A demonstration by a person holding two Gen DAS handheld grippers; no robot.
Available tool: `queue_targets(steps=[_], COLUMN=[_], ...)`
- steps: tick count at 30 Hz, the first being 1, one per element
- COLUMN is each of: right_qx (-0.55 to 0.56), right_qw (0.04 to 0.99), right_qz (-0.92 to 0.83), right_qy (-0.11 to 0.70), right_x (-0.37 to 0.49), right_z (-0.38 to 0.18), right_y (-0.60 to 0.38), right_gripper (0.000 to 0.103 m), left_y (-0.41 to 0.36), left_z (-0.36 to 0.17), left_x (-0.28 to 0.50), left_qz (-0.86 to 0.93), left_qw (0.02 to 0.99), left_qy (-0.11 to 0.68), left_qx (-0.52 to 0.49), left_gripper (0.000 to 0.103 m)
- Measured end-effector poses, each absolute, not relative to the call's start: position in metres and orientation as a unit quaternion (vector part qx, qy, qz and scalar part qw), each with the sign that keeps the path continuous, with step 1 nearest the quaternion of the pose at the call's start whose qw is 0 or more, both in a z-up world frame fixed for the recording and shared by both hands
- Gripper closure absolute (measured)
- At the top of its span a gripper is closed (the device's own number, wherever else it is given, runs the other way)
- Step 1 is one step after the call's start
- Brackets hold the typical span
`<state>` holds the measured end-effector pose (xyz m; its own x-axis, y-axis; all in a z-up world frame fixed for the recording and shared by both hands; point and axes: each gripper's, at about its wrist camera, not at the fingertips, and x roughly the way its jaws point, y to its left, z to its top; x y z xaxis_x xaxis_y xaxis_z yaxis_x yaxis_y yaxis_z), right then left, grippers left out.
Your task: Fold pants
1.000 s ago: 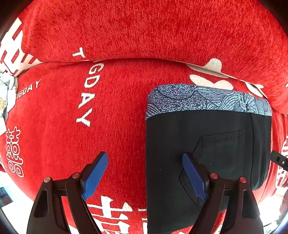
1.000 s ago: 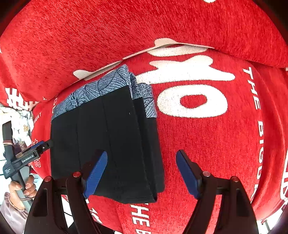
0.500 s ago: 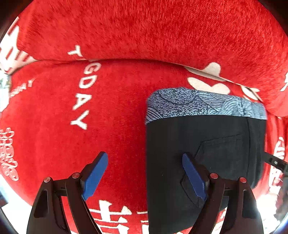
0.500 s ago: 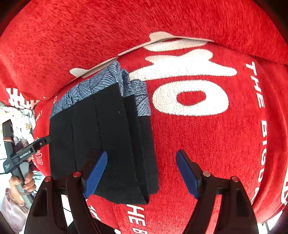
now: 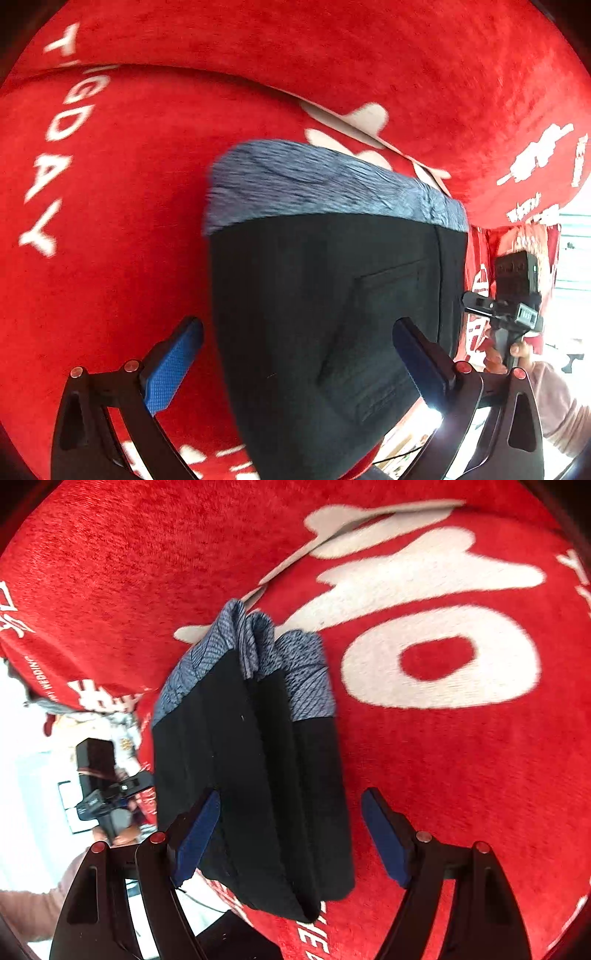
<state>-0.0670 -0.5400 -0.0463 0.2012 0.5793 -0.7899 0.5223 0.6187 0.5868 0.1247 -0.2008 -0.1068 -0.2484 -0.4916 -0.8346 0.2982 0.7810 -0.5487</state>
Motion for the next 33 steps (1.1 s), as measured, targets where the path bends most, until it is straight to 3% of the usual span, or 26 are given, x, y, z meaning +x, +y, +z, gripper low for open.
queue_targets(steps=[7, 9, 12, 14, 16, 27, 31, 32, 33], right_qx=[0.439, 0.444, 0.450, 0.450, 0.453, 0.479, 0.469, 0.458, 0.441], right_qw=[0.632, 0.627, 0.623, 0.630, 0.635, 0.621, 0.613, 0.609, 0.614], right_qz=[0.071, 0.059, 0.044, 0.044, 0.045, 0.074, 0.072, 0.064, 0.053], right_qy=[0.634, 0.638, 0.638, 0.632, 0.624, 0.616, 0.632, 0.644, 0.652], right_x=[-0.048, -0.047, -0.048, -0.051, -0.051, -0.073, -0.076, -0.077, -0.078], right_z=[-0.065, -0.066, -0.060, -0.052, -0.043, -0.014, -0.030, -0.035, -0.036], right_y=[-0.531, -0.532, -0.529, -0.527, -0.520, -0.447, -0.414, -0.408, -0.405], right_gripper=[0.020, 0.027, 0.051, 0.056, 0.058, 0.059, 0.058, 0.057, 0.053], left_y=[-0.228, -0.227, -0.228, -0.224, -0.219, -0.146, -0.118, -0.111, -0.102], left_z=[-0.114, -0.109, -0.094, -0.084, -0.073, -0.033, -0.056, -0.060, -0.058], left_x=[0.117, 0.116, 0.110, 0.109, 0.108, 0.075, 0.068, 0.068, 0.069], left_qz=[-0.288, -0.290, -0.299, -0.302, -0.306, -0.293, -0.242, -0.229, -0.219], left_qw=[0.628, 0.635, 0.649, 0.653, 0.657, 0.671, 0.675, 0.679, 0.689], left_qy=[0.722, 0.715, 0.699, 0.694, 0.689, 0.681, 0.696, 0.696, 0.690], left_qx=[-0.022, -0.036, -0.026, -0.027, -0.029, 0.013, 0.039, 0.044, 0.039], left_gripper=[0.001, 0.013, 0.032, 0.044, 0.046, 0.046, 0.042, 0.031, 0.029])
